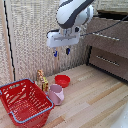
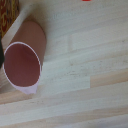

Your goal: Transport the gripper mindfully toward the orange-red bowl and clasp it to elevate with ease. Ensure your robot's arm aligns efficiently with the top drawer's opening. Carefully slide the orange-red bowl into the designated spot with precision. After confirmation, withdraw the gripper gently. Close the drawer smoothly by transitioning the gripper to its handle.

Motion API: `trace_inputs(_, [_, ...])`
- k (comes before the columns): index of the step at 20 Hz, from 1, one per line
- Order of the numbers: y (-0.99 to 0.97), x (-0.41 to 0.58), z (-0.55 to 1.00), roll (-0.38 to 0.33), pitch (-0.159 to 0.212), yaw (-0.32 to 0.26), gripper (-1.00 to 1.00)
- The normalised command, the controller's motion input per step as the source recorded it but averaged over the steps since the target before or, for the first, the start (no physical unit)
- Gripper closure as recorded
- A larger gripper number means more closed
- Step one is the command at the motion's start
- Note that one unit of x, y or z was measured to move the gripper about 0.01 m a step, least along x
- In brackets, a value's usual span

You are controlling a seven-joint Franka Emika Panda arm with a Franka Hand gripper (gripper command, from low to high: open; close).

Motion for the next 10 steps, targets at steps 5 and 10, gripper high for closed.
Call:
trace_inputs(5, [-0.53, 0.363, -0.25, 0.047, 0.022, -0.113, -1.00])
trace_inputs(10, [-0.48, 0.451, -0.24, 0.062, 0.002, -0.078, -1.00])
